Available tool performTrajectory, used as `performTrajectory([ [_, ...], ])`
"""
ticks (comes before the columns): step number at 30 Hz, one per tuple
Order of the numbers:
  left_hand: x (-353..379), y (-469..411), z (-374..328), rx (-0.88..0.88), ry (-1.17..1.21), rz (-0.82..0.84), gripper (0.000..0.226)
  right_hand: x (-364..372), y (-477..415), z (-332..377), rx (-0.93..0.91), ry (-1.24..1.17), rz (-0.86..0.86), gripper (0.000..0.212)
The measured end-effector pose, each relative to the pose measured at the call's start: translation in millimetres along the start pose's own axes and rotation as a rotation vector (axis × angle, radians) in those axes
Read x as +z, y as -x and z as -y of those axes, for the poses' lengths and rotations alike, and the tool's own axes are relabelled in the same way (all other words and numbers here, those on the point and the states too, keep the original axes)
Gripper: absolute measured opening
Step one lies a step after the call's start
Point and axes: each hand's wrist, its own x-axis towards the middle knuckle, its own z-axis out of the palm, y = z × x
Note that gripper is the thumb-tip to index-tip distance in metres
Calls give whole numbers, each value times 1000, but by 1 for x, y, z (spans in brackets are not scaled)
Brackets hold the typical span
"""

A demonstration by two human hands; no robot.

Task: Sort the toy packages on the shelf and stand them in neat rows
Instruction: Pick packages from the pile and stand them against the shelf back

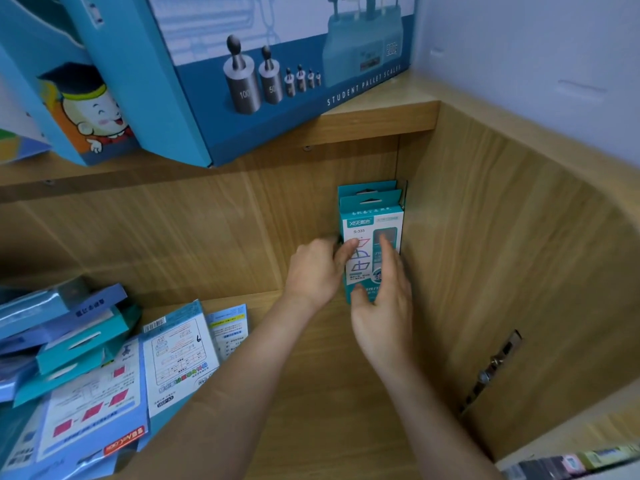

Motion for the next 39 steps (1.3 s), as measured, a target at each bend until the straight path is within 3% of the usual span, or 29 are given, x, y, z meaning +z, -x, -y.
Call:
performTrajectory([
  [5,-2,2,0,27,-74,-13,44,0,3,-5,8,17,-8,72],
  [16,-12,11,9,69,70,-127,40,-3,11,-6,-22,10,6,69],
  [22,-37,49,16,31,66,-192,21,-5,14,0,-68,-43,-23,64],
  [28,-77,114,49,-72,-44,-209,16,2,25,12,-40,-180,314,48],
  [33,-114,172,101,-169,-156,-307,26,32,40,26,163,-364,622,30],
  [39,-179,227,127,-175,-355,-538,28,63,59,69,91,-410,772,28],
])
